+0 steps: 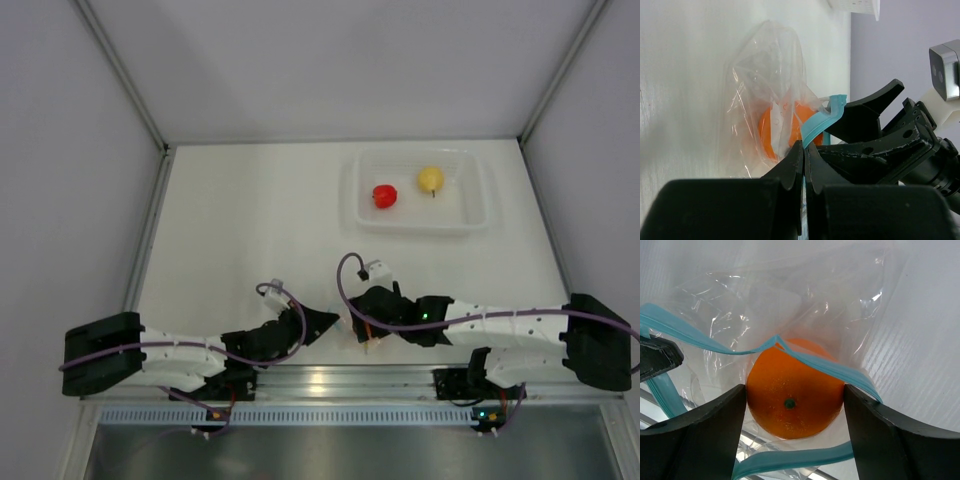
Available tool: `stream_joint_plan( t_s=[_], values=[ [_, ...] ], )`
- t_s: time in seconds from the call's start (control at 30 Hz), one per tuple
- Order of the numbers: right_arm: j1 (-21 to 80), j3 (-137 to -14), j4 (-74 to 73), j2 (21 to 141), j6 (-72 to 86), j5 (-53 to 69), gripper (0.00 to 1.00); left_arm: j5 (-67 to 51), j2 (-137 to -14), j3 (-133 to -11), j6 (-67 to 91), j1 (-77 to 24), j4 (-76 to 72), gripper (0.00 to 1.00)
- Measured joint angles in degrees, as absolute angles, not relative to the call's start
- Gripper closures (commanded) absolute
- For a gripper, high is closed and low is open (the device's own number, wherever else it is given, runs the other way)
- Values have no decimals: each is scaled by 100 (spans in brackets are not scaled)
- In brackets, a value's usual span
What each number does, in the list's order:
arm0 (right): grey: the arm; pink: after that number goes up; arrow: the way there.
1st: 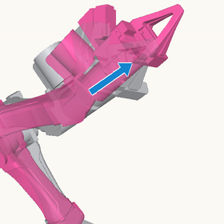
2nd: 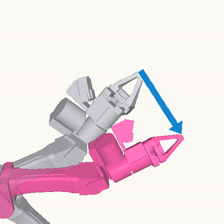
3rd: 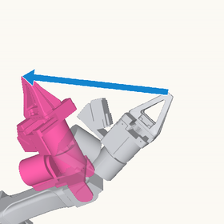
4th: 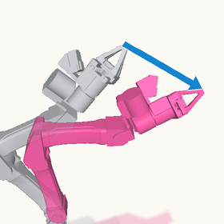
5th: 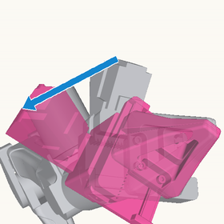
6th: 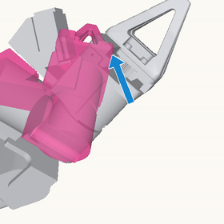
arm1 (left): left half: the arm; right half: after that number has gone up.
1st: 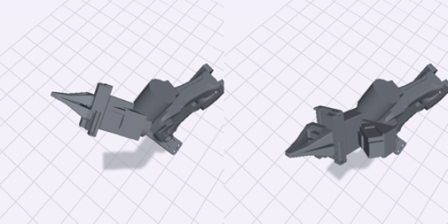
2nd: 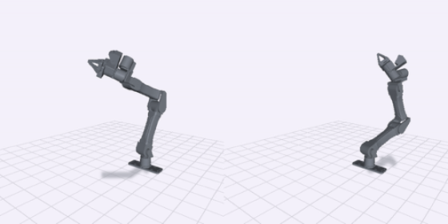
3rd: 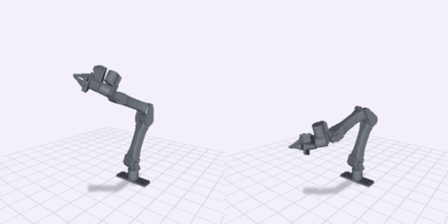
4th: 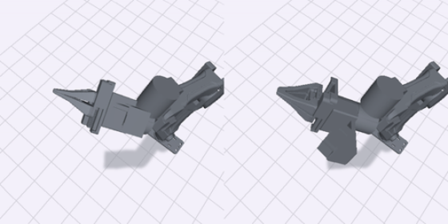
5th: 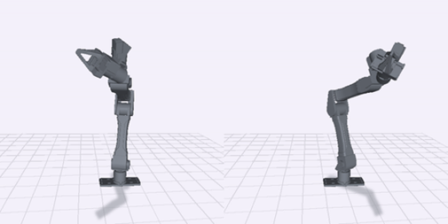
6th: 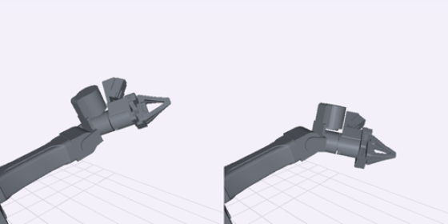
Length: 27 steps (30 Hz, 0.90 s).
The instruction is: Open the zip-top bag and remove the fake food
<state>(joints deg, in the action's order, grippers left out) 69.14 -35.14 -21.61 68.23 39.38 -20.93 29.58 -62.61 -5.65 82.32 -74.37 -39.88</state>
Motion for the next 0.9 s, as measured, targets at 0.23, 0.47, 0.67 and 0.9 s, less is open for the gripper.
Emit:
stream_joint_plan(
  t_s=[0.23, 0.47, 0.67, 0.9],
  values=[
    [6934, -3577, -2128, 6897, 3874, -2121, 69, 2963, -6259, -567, 8165, -7437, -3988, 100],
    [6938, -3583, -2250, 6799, 3802, -2150, 76, 2910, -6335, -753, 7922, -7437, -3983, 100],
    [7000, -3826, -2394, 6772, 3656, -2285, 75, 2891, -6445, -1015, 7671, -7437, -3983, 100],
    [7083, -4088, -2536, 6635, 3507, -2401, 75, 2912, -6475, -1234, 7443, -7437, -3931, 100]
  ],
)
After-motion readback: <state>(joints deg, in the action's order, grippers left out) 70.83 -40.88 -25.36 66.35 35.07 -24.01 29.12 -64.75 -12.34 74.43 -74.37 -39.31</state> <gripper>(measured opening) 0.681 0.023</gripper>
